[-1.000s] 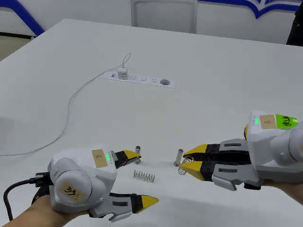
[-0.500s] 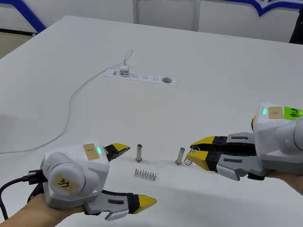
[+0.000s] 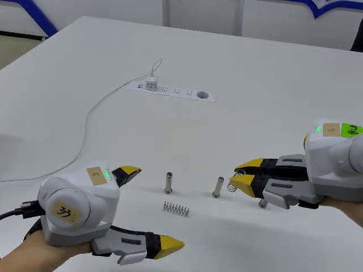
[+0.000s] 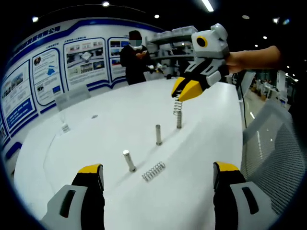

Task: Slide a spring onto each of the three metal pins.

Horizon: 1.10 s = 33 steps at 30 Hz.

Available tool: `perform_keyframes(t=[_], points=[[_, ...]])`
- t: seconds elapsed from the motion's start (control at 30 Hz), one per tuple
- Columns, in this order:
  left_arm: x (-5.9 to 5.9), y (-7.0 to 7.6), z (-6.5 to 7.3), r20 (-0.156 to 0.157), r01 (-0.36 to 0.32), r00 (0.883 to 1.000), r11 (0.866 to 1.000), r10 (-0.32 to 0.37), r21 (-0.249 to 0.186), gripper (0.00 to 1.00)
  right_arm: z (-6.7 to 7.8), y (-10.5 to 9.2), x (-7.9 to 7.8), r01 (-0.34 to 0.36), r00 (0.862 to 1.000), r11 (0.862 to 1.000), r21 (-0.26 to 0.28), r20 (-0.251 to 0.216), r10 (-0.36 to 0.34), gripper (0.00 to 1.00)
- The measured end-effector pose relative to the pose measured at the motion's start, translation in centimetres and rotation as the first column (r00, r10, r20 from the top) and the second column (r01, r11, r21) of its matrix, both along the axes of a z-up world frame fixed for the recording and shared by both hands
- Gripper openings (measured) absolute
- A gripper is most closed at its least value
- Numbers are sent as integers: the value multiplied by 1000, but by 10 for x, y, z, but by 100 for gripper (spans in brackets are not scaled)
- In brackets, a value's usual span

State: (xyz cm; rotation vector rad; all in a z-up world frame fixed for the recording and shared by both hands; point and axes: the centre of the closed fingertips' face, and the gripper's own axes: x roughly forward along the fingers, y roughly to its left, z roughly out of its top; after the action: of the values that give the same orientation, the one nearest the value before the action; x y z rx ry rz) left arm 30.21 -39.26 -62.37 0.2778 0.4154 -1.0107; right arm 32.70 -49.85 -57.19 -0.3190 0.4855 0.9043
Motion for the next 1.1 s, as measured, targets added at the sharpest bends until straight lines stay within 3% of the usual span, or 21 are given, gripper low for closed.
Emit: perform_keyframes(t=[0.13, 0.27, 0.8, 1.1], points=[[3, 1, -2, 3, -15, 1000, 1000, 15, 7, 100, -2, -4, 3, 24, 1000, 1000, -2, -6, -24, 11], [4, -1, 2, -5, -27, 1000, 999, 27, -22, 100, -5, -7, 6, 36, 999, 999, -5, -14, -37, 11], [0, 3, -7, -39, -35, 999, 999, 35, -3, 100, -9, -16, 28, 106, 994, 994, 10, -22, -106, 11], [-1, 4, -9, -53, -39, 998, 999, 38, -4, 100, -20, -6, 41, 124, 992, 992, 18, -40, -123, 11]])
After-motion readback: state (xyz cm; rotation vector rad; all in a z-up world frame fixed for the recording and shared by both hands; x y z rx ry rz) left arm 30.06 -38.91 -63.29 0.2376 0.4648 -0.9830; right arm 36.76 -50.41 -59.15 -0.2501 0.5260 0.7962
